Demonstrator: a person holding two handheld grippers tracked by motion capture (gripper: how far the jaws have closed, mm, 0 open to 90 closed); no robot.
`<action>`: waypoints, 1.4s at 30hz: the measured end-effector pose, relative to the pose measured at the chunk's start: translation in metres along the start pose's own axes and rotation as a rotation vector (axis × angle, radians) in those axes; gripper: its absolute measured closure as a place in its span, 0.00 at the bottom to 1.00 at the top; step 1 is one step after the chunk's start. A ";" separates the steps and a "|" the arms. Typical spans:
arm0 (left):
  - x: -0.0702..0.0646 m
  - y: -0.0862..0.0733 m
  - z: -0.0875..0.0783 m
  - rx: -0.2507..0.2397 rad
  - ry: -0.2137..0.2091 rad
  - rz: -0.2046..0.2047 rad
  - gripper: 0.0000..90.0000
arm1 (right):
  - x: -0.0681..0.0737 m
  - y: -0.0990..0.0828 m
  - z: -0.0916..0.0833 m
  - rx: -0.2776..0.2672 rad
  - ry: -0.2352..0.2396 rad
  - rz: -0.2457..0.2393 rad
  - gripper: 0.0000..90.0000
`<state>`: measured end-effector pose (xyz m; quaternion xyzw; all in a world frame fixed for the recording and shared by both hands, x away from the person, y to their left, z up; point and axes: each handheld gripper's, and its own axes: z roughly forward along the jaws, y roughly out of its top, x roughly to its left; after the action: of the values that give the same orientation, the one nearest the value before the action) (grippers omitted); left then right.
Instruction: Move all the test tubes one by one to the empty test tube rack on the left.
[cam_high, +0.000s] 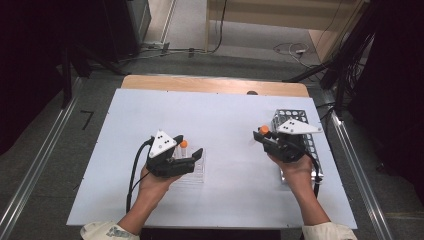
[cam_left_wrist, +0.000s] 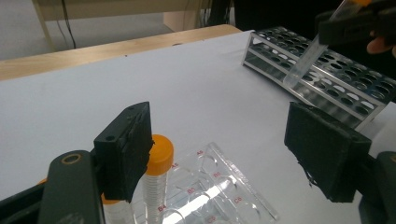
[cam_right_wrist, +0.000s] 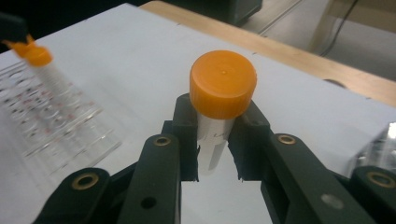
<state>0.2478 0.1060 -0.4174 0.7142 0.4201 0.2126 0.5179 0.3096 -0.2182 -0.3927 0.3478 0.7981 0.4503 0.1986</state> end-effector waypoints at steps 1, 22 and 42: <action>-0.001 0.000 0.000 -0.003 -0.004 -0.001 0.27 | 0.004 -0.002 0.001 0.008 0.006 -0.008 0.79; -0.036 0.002 0.013 0.005 -0.118 0.039 0.34 | 0.069 -0.023 0.032 0.115 0.191 -0.147 0.80; -0.054 -0.001 0.029 0.041 -0.200 0.069 0.67 | 0.089 -0.022 0.039 0.117 0.240 -0.179 0.79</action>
<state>0.2383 0.0453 -0.4222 0.7564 0.3459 0.1493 0.5347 0.2658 -0.1381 -0.4320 0.2298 0.8687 0.4219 0.1208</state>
